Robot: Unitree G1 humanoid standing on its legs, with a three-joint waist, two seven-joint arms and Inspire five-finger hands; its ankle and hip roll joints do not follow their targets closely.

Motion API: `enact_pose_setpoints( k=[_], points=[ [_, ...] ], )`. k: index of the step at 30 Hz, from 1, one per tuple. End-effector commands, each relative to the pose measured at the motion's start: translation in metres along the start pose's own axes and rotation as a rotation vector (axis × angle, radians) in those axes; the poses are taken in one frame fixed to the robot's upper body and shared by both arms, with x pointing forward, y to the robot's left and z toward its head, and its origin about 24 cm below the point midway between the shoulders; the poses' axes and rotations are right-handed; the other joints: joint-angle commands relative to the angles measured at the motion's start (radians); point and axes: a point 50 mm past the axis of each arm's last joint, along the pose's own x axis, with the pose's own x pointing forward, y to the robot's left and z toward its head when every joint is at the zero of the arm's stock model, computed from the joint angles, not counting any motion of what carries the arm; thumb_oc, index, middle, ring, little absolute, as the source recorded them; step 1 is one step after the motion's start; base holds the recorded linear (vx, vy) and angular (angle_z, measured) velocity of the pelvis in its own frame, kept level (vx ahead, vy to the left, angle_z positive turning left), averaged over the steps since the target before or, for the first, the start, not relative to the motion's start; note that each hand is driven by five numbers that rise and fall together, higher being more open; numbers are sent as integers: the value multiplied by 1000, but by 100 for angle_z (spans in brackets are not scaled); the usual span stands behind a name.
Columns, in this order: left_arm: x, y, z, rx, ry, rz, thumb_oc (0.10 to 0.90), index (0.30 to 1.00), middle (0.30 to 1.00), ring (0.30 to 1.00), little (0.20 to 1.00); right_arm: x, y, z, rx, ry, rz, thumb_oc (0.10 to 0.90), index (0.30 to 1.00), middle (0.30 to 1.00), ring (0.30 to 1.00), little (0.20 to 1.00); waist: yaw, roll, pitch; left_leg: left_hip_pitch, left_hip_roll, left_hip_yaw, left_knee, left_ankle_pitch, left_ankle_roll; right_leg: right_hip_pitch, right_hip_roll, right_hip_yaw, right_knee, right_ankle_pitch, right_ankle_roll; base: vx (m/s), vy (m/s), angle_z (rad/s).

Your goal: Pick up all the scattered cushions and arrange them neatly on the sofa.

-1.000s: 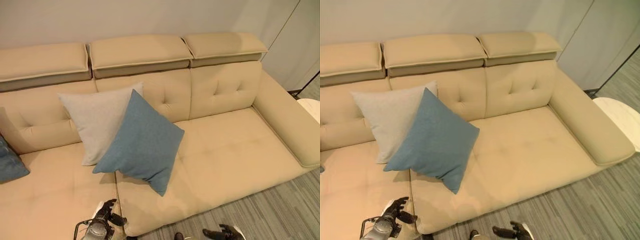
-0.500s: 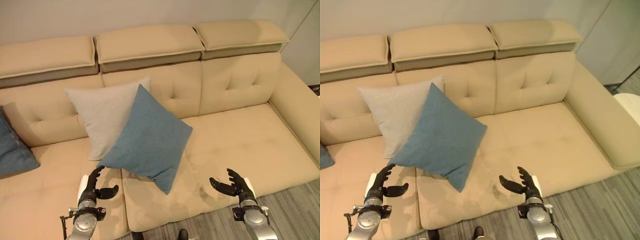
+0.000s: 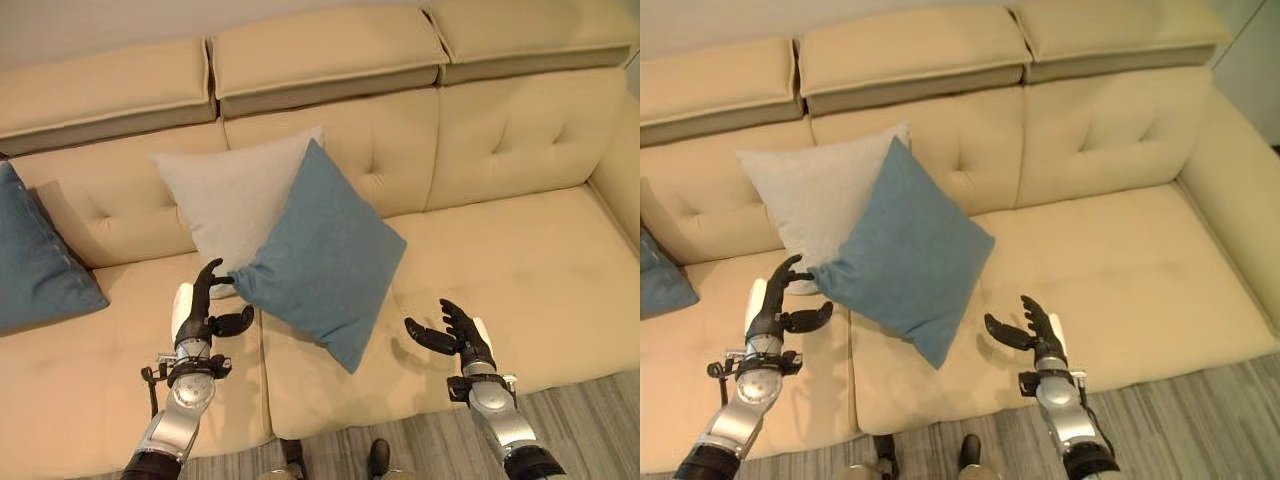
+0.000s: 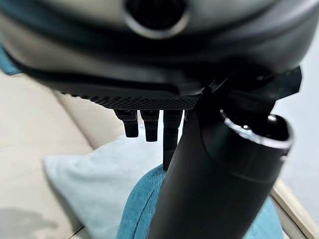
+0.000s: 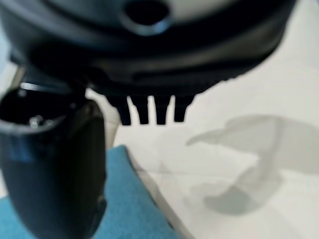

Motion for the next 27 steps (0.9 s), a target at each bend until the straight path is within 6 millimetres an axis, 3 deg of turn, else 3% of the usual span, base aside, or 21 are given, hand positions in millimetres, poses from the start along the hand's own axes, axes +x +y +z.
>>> enact_pose_setpoints(
  k=[1, 5, 10, 14, 15, 19, 23, 27],
  points=[
    [29, 34, 64, -74, -296, 196, 800, 900, 900, 900, 900, 11, -11, 46, 55, -209, -71, 800, 900, 900, 900, 900, -7, -16, -8, 27, 30, 11, 1, -66, -92, -25, -49, 28, 4, -28, 77, 84, 3, 1],
    [30, 39, 72, -176, -315, 237, 800, 900, 900, 900, 900, 8, -11, 38, 55, -182, -71, 800, 900, 900, 900, 900, -11, -15, -12, 40, 27, 11, 1, -73, -94, -11, -51, 29, 4, -33, 76, 36, 2, 1],
    [34, 62, 106, -227, -468, 291, 800, 900, 900, 900, 900, 7, -13, 34, 53, -167, -72, 800, 900, 900, 900, 900, -13, -12, -12, 34, 24, 9, 1, -72, -93, -21, -55, 29, 4, -24, 79, 8, 0, 0],
    [34, 70, 111, -214, -504, 235, 800, 900, 900, 900, 900, 7, -17, 34, 36, -166, -67, 800, 900, 900, 900, 900, -9, -5, -14, 35, 23, 9, 1, -73, -93, -19, -55, 29, 4, -27, 81, 12, 3, 0],
    [31, 81, 105, -189, -502, 170, 800, 900, 900, 900, 900, 6, -22, 31, 18, -152, -58, 800, 900, 900, 900, 900, -5, 1, -14, 50, 23, 10, 1, -78, -94, -4, -56, 29, 4, -33, 82, 30, 11, 0],
    [29, 99, 101, -216, -497, 189, 800, 900, 900, 900, 900, 4, -26, 25, -5, -133, -48, 800, 900, 900, 900, 900, -2, 7, -20, 57, 21, 11, 1, -78, -94, 5, -56, 26, 4, -33, 82, 24, 5, -1],
    [30, 96, 106, -224, -513, 166, 800, 900, 900, 900, 900, 3, -26, 23, -2, -123, -45, 800, 900, 900, 900, 900, -6, 8, -16, 61, 20, 9, 1, -79, -93, 9, -55, 26, 4, -33, 83, 0, 0, 0],
    [38, 76, 114, -183, -516, 80, 800, 900, 900, 900, 900, 6, -21, 28, 13, -137, -38, 800, 900, 900, 900, 900, -20, 9, -7, 57, 23, 11, 1, -79, -93, 1, -54, 31, 4, -29, 84, -12, -3, 1]
  ],
)
